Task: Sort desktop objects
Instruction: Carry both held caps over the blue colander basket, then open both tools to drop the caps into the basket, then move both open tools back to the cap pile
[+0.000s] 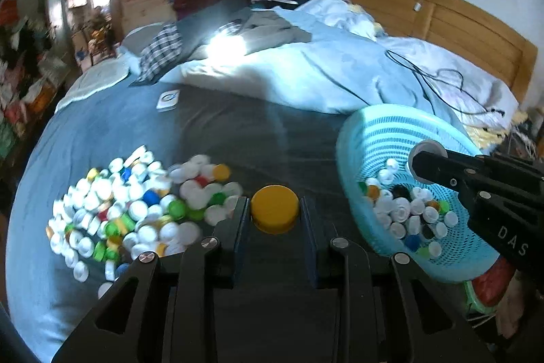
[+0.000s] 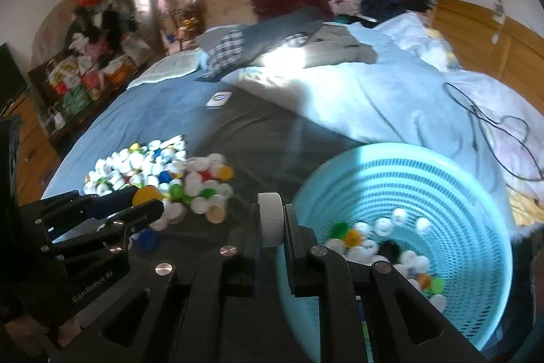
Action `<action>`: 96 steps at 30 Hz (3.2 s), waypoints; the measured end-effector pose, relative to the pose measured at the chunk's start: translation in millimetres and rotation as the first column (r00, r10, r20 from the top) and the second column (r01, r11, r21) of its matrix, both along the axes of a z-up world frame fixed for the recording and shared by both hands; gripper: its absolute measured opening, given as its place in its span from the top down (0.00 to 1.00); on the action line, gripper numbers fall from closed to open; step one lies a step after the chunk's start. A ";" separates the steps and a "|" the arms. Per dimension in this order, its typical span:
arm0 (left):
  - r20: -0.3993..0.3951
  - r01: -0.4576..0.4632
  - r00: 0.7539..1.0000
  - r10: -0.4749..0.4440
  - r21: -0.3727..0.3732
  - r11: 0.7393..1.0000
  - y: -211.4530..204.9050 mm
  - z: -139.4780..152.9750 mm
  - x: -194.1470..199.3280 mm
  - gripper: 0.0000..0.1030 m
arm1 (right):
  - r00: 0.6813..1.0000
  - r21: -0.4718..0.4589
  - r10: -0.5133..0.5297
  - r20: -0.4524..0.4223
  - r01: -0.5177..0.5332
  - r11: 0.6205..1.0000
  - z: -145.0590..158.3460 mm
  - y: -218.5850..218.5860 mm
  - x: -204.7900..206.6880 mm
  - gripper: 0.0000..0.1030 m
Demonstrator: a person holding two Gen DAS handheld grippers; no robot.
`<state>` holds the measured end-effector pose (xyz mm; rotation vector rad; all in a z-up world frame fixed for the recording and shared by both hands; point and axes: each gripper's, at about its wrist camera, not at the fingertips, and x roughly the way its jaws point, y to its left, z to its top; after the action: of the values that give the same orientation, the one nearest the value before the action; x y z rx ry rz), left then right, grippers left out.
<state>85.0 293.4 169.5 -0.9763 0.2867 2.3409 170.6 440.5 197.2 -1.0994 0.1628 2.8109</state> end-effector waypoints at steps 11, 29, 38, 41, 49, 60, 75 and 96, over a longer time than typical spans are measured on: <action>-0.014 0.083 0.996 -0.084 -0.046 0.995 62.0 9.0 10.9 0.76 | 0.995 -0.009 -0.101 -0.006 0.101 0.995 3.1 53.9 21.9 0.88; 0.084 0.215 0.975 -0.204 -0.149 0.965 135.4 -6.0 18.5 0.76 | 0.982 -0.079 -0.169 0.087 0.176 0.981 -18.8 108.0 31.9 0.88; 0.100 0.224 0.973 -0.210 -0.157 0.962 141.2 -10.7 19.8 0.76 | 0.980 -0.078 -0.178 0.084 0.184 0.980 -20.4 108.9 37.8 0.88; 0.102 0.226 0.972 -0.212 -0.158 0.961 143.1 -11.3 20.0 0.76 | 0.980 -0.077 -0.177 0.086 0.184 0.980 -20.8 108.2 37.4 0.88; 0.106 0.225 0.972 -0.210 -0.156 0.962 144.4 -13.0 19.8 0.76 | 0.981 -0.079 -0.174 0.090 0.181 0.980 -23.7 109.3 37.3 0.88; 0.111 0.235 0.969 -0.220 -0.153 0.960 144.8 -15.5 19.5 0.76 | 0.980 -0.078 -0.174 0.094 0.182 0.980 -26.5 107.9 37.6 0.88; 0.072 0.157 0.986 -0.153 -0.057 0.986 86.5 -13.3 9.4 0.57 | 0.983 -0.073 -0.180 0.049 0.183 0.980 -21.9 99.8 38.9 0.56; 0.152 -0.232 0.960 0.234 -0.030 0.972 -226.5 -143.8 -35.6 0.54 | 0.960 -0.081 0.215 0.180 -0.203 0.976 -82.1 -66.7 -1.8 0.51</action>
<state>49.4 66.9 25.7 -1.2492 0.1294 2.4557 168.8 373.8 115.1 -1.4699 0.1224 2.8761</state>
